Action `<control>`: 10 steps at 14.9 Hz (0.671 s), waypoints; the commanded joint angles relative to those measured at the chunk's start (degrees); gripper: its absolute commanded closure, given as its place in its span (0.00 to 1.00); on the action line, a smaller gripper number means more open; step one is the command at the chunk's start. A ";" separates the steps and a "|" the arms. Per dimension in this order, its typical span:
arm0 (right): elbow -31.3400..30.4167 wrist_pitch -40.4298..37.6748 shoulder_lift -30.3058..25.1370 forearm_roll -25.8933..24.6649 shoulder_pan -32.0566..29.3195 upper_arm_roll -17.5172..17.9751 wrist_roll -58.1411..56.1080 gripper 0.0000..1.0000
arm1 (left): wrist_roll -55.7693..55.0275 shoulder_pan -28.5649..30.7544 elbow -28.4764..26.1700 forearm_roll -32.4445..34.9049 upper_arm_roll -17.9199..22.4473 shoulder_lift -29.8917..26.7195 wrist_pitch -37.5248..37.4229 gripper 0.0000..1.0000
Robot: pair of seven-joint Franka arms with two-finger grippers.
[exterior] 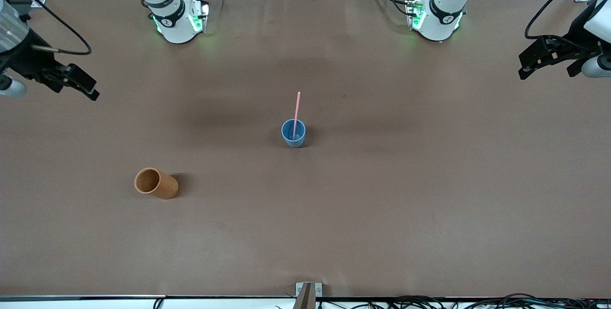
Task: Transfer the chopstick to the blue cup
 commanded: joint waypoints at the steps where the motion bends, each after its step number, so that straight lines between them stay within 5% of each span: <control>1: -0.47 -1.96 -2.88 -0.30 -4.15 1.21 -5.25 0.00 | 0.53 0.07 1.19 0.15 0.06 0.40 -0.20 0.00; 10: 25.01 -18.38 7.74 0.58 -5.31 1.30 -7.12 0.00 | 0.53 0.15 1.19 0.42 0.06 0.40 -0.20 0.00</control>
